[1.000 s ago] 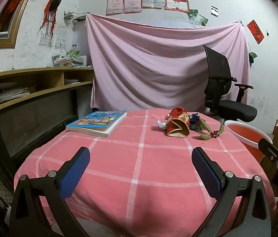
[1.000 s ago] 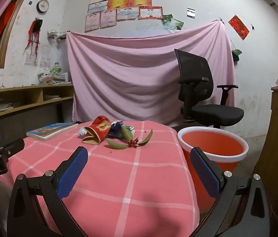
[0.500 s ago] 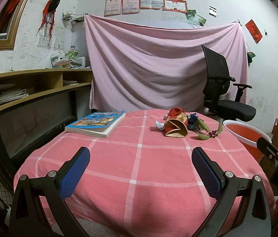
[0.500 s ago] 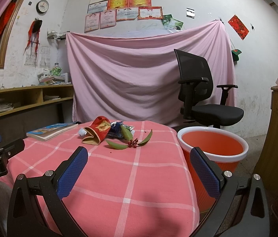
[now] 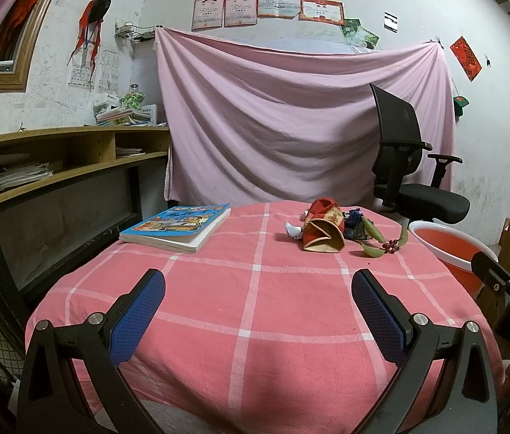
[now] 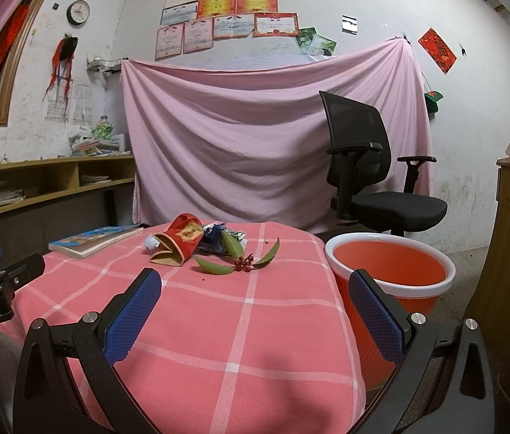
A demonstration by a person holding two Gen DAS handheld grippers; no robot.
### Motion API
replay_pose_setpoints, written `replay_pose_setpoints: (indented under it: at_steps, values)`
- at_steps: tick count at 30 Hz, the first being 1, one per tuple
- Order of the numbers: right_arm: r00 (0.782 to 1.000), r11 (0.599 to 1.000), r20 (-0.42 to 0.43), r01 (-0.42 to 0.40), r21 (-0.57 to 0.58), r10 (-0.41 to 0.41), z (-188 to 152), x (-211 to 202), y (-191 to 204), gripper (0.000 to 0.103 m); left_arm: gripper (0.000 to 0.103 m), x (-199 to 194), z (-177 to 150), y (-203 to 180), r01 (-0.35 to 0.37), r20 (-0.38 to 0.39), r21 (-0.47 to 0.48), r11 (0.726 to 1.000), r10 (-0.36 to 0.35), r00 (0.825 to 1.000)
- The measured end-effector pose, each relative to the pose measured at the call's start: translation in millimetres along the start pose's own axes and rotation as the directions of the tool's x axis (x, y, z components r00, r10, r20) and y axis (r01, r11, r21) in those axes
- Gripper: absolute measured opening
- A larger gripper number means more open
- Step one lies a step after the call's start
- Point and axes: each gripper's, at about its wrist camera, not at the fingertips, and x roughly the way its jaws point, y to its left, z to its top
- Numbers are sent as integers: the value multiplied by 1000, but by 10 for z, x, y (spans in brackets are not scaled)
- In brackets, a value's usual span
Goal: Collect trash
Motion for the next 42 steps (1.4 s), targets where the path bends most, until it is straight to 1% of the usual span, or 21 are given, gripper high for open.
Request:
replay_pose_setpoints:
  at_steps: [42]
  values:
    - [1000,1000,2,-1,1,1,31,-42,12,103,101,-8,-2,-21,0,0,0,1000,0,1000]
